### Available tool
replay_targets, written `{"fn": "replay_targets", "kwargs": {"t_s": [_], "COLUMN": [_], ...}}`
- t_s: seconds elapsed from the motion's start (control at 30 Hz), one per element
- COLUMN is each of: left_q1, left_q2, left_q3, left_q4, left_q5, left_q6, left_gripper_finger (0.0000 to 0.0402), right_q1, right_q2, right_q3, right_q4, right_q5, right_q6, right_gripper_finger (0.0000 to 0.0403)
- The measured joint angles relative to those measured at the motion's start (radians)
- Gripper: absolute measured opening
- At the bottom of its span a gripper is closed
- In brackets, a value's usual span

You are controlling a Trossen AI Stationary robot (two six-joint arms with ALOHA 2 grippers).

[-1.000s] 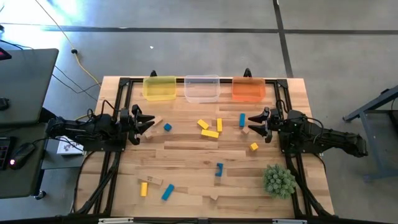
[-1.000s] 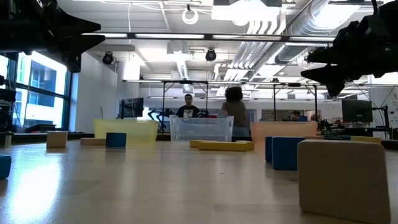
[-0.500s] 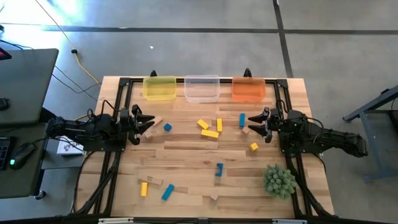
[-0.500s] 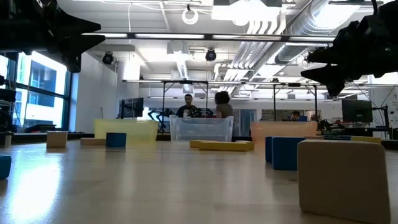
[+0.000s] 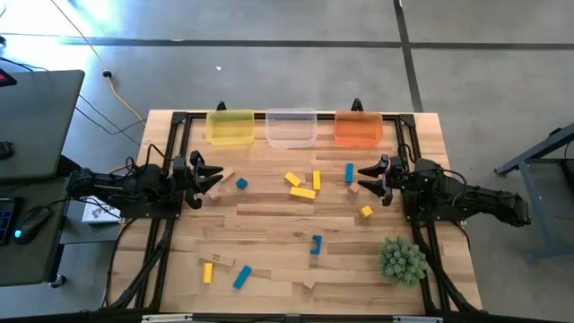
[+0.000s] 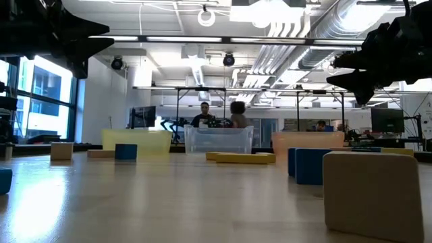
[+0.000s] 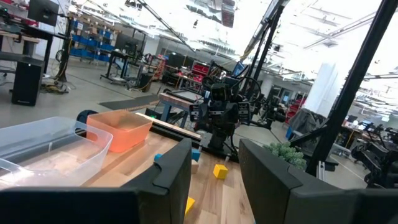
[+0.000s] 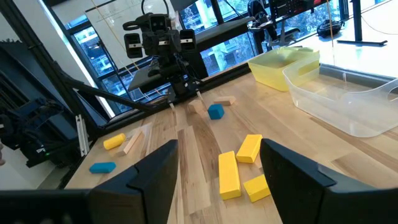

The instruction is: Sort & place blocks by color

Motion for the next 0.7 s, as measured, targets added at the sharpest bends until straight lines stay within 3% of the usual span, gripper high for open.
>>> {"fn": "replay_targets", "kwargs": {"t_s": [0.7], "left_q1": [0.0], "left_q2": [0.0], "left_q3": [0.0], "left_q4": [-0.033], "left_q5": [-0.035], "left_q6": [-0.02], "left_gripper_finger": [0.0132], "right_q1": [0.0], "right_q2": [0.0], "right_q3": [0.0], "right_q4": [0.0], "right_q5": [0.0], "right_q6": [0.0], "right_gripper_finger": [0.0216]}}
